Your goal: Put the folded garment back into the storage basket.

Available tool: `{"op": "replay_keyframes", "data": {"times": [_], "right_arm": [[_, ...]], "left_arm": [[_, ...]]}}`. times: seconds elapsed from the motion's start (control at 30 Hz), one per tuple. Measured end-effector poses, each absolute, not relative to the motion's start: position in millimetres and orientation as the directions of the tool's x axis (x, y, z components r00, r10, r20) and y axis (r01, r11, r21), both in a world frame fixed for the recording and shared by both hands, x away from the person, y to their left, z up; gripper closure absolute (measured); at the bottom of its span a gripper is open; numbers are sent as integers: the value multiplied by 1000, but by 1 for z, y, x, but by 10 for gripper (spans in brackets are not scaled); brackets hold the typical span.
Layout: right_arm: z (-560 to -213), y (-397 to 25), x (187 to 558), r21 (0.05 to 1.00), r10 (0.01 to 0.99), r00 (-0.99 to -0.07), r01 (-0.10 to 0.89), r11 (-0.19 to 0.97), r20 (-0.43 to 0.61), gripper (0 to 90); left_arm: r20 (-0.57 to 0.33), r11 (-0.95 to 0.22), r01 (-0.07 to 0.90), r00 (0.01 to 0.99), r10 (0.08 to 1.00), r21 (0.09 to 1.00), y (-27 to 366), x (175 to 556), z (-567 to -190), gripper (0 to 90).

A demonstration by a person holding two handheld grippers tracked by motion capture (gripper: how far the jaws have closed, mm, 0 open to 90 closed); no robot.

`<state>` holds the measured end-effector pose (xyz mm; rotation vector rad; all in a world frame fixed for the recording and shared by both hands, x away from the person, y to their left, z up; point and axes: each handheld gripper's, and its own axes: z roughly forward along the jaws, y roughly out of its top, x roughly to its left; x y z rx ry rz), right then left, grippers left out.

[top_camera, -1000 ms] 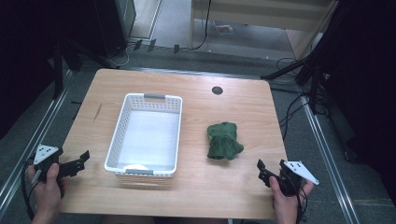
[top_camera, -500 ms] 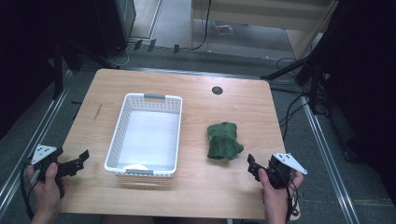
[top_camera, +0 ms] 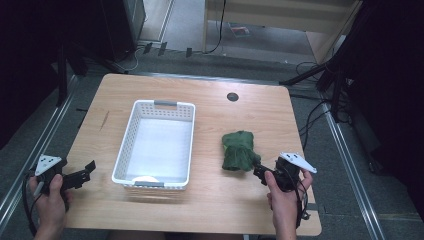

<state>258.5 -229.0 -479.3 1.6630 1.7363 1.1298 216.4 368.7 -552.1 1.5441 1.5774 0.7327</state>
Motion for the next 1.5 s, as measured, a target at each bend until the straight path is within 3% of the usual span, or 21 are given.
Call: {"op": "replay_keyframes", "data": {"times": [0.47, 0.53, 1.5], "right_arm": [[-467, -203, 278, 800, 965, -179, 598, -46, 189, 124], [-465, -198, 282, 790, 965, -184, 612, -37, 188, 2], [-470, -167, 326, 703, 970, -176, 711, 9, 166, 0]], "left_arm": [[-133, 90, 521, 45, 990, 849, 367, 217, -552, 12], [-127, 83, 523, 49, 991, 848, 367, 217, -552, 13], [-105, 72, 525, 32, 994, 848, 364, 217, -552, 12]]}}
